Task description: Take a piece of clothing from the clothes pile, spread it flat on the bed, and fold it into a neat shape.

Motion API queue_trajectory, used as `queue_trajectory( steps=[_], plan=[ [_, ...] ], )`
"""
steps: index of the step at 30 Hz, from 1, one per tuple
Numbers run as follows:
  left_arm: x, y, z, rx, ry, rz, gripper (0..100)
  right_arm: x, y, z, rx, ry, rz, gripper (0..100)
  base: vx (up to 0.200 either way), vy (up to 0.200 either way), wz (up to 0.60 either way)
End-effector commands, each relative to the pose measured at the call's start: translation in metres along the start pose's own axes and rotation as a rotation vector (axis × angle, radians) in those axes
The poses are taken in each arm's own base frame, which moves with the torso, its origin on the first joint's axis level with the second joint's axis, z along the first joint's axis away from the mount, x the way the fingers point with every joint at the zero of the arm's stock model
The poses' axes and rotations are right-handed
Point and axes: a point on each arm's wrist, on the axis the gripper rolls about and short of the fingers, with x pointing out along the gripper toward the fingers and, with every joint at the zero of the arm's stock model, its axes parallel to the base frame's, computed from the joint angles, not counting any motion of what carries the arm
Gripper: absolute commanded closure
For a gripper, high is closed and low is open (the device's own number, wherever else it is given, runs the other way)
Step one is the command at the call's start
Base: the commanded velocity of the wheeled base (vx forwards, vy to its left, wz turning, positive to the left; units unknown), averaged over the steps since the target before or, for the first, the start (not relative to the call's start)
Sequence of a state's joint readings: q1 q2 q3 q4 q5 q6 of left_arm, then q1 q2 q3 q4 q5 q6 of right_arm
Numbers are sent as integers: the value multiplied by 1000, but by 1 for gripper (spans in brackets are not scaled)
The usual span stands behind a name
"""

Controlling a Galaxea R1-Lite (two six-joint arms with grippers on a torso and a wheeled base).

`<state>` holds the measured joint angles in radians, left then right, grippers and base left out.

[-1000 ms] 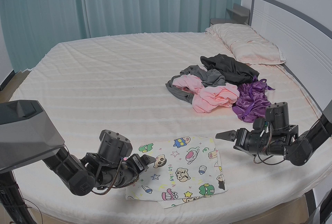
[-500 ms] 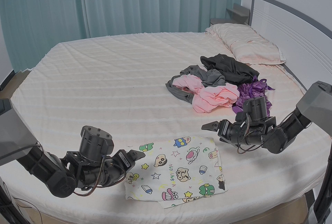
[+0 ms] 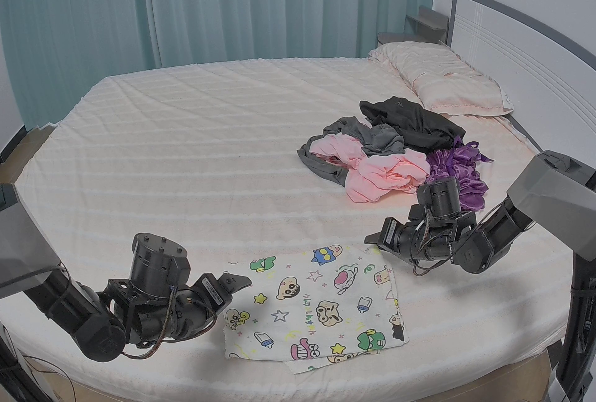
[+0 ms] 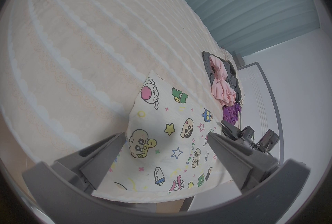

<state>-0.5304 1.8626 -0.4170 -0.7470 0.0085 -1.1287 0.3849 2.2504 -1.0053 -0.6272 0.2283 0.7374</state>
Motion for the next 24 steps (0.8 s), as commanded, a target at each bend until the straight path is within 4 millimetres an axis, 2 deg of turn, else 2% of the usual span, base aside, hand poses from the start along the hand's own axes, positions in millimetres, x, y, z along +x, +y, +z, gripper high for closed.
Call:
queue_trajectory(
  steps=[1, 16, 24],
  plan=[
    [0, 1, -1, 1, 5, 5, 0, 4, -7, 0, 10, 0, -18, 100, 0, 0, 0],
    [5, 4, -8, -5, 29, 25, 0, -1, -17, 13, 55, -76, -65, 100, 0, 0, 0],
    [5, 4, -8, -4, 30, 24, 0, 1, -18, 12, 62, -73, -68, 100, 0, 0, 0]
  ],
)
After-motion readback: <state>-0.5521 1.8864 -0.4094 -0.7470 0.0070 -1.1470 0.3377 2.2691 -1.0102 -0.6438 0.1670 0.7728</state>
